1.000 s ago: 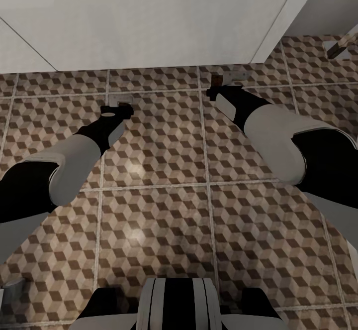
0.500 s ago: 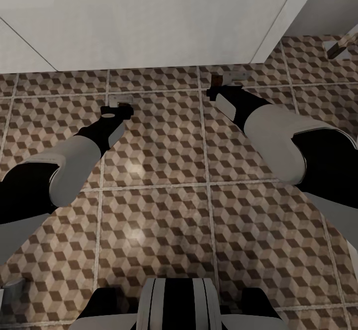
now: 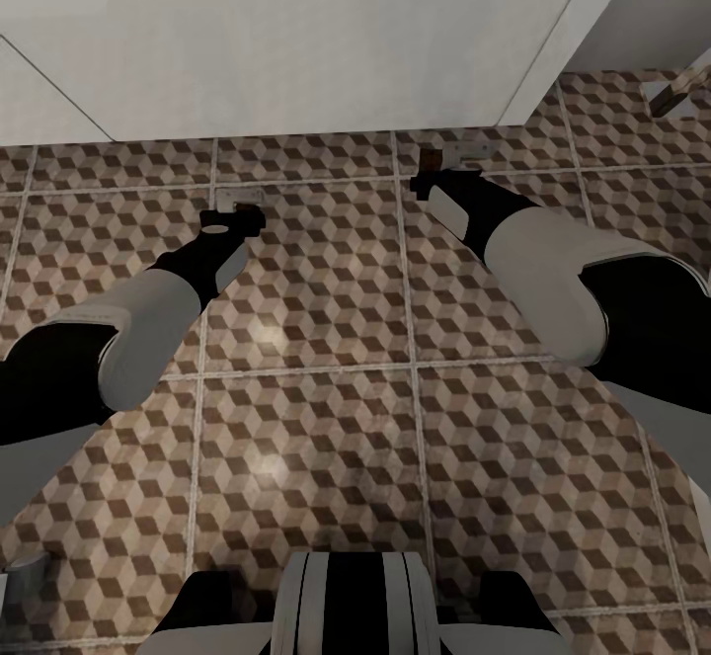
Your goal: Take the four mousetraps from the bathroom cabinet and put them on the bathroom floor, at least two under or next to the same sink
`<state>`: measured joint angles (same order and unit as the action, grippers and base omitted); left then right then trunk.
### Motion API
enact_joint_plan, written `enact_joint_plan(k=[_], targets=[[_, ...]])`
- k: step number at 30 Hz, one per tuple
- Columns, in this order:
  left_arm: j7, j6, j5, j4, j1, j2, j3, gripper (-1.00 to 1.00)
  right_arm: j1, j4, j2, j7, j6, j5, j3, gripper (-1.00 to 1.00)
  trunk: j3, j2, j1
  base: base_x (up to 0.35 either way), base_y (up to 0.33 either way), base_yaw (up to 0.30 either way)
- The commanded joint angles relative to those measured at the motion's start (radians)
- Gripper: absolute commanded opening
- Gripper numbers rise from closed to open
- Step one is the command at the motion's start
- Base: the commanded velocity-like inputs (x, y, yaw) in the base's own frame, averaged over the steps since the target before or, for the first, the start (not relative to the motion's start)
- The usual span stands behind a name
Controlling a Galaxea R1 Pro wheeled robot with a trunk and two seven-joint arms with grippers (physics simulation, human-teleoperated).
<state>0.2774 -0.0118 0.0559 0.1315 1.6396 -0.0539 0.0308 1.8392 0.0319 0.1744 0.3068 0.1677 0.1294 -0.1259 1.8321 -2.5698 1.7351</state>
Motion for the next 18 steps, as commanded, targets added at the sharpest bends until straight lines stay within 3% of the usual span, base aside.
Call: enact_joint_plan(k=[1, 8, 18], targets=[[0.005, -0.001, 0.006, 0.000, 0.000, 0.000, 0.003, -1.00, 0.000, 0.002, 0.000, 0.005, 0.005, 0.013, -0.009, -1.00, 0.000, 0.000, 0.000, 0.000, 0.000, 0.000], [0.006, 0.049, -0.037, -0.001, 0.000, -0.003, 0.003, -1.00, 0.000, 0.002, 0.000, 0.005, 0.007, 0.013, -0.009, -1.00, 0.000, 0.000, 0.000, 0.000, 0.000, 0.000], [0.005, 0.059, -0.051, -0.001, 0.000, -0.004, 0.003, -1.00, 0.000, 0.002, 0.000, 0.005, 0.007, 0.013, -0.009, -1.00, 0.000, 0.000, 0.000, 0.000, 0.000, 0.000]])
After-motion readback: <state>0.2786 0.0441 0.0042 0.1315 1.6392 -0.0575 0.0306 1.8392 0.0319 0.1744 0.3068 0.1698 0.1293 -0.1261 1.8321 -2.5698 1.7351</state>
